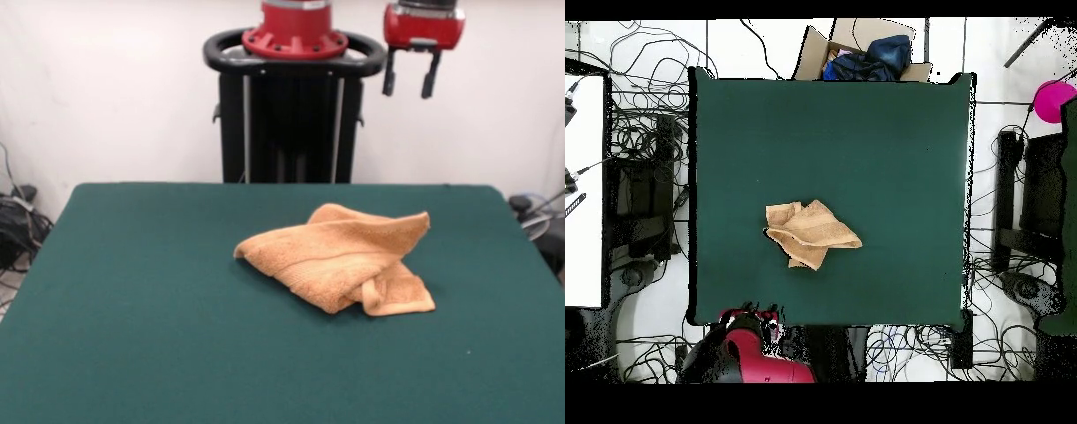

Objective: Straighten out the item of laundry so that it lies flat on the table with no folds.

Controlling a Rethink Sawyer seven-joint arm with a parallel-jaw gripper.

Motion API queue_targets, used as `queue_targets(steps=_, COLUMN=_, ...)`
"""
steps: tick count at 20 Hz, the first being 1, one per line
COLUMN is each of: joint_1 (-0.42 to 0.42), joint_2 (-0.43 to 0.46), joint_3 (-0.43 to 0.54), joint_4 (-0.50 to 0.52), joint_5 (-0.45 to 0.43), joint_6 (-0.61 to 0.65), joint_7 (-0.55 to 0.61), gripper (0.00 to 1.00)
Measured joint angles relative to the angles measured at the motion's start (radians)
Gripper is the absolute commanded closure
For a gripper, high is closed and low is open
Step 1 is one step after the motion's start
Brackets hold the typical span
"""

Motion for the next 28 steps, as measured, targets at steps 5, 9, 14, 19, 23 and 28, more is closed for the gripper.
queue_targets(steps=5, joint_1=-0.102, joint_2=0.005, joint_3=0.073, joint_4=0.007, joint_5=0.057, joint_6=-0.066, joint_7=0.011, gripper=0.0)
queue_targets(steps=9, joint_1=-0.226, joint_2=0.024, joint_3=0.192, joint_4=0.023, joint_5=0.061, joint_6=-0.239, joint_7=0.081, gripper=0.0)
queue_targets(steps=14, joint_1=-0.289, joint_2=0.053, joint_3=0.273, joint_4=0.026, joint_5=0.065, joint_6=-0.437, joint_7=0.223, gripper=0.0)
queue_targets(steps=19, joint_1=-0.297, joint_2=0.08, joint_3=0.327, joint_4=0.026, joint_5=0.073, joint_6=-0.589, joint_7=0.463, gripper=0.0)
queue_targets(steps=23, joint_1=-0.291, joint_2=0.111, joint_3=0.339, joint_4=0.025, joint_5=0.073, joint_6=-0.565, joint_7=0.589, gripper=0.0)
queue_targets(steps=28, joint_1=-0.248, joint_2=0.141, joint_3=0.32, joint_4=0.021, joint_5=0.073, joint_6=-0.456, joint_7=0.594, gripper=0.0)
